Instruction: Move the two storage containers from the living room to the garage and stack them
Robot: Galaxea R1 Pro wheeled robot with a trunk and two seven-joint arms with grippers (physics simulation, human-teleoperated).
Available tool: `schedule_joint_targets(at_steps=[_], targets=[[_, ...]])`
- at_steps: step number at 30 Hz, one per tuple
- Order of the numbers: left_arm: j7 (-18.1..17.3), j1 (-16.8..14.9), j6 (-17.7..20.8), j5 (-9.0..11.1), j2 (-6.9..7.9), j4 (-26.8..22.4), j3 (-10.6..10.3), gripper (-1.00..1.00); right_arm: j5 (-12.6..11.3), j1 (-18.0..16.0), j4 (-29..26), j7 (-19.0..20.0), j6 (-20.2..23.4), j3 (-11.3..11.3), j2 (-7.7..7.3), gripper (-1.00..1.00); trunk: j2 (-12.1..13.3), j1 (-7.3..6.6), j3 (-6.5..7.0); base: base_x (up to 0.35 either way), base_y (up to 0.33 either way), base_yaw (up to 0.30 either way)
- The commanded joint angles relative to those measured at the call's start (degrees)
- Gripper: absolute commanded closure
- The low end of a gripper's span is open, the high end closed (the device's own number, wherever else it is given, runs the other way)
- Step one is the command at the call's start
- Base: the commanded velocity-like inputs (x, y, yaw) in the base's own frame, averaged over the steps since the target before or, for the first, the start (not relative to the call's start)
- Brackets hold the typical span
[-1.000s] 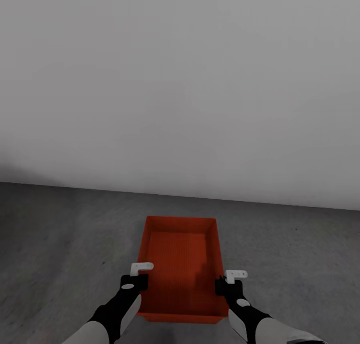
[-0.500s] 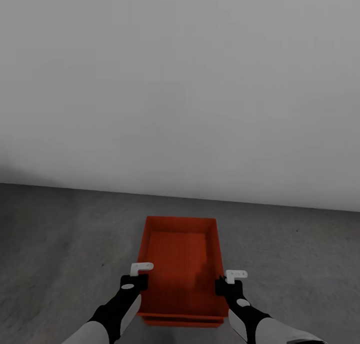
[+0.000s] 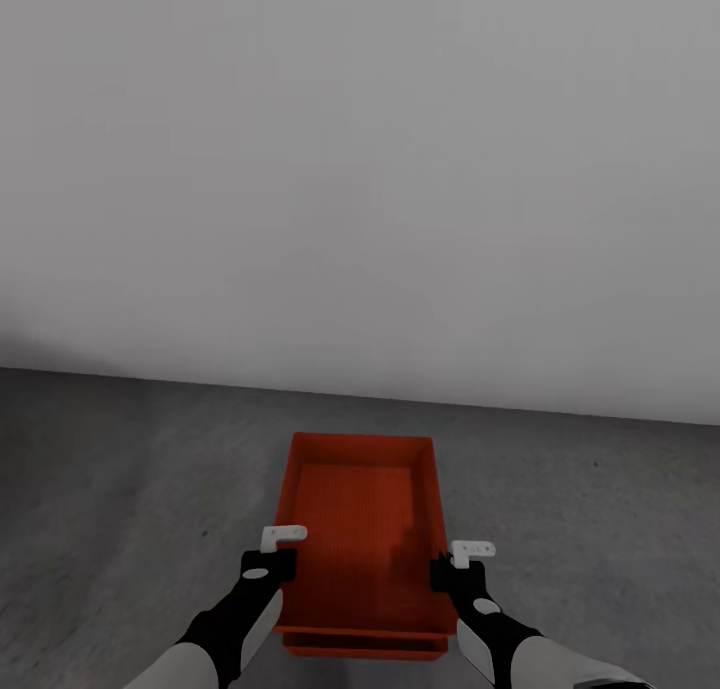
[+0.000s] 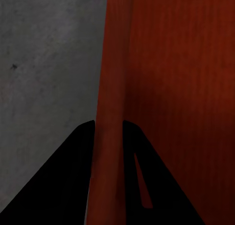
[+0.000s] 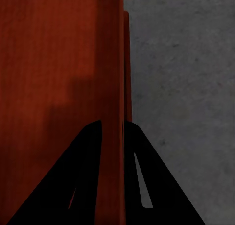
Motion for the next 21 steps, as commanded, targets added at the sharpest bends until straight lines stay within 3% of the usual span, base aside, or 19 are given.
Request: schedule_joint_targets(at_steps=[1,21], targets=[[1.62,-0.02,0.41,0.71,0.18,0.03,2.91,1.0,-0.96,-0.04,-0.1,0.08,-2.09,-1.79,-0.43,1.0,-0.02,-0.01,-0.04,0.0,0.0,0.0],[1.62,0.0,0.41,0.71,0.26,0.03,2.89,1.0,-0.96,-0.04,-0.1,0.08,-2.09,-1.84,-0.43,1.0,-0.02,-0.01,-0.04,-0.017,-0.032,0.0]])
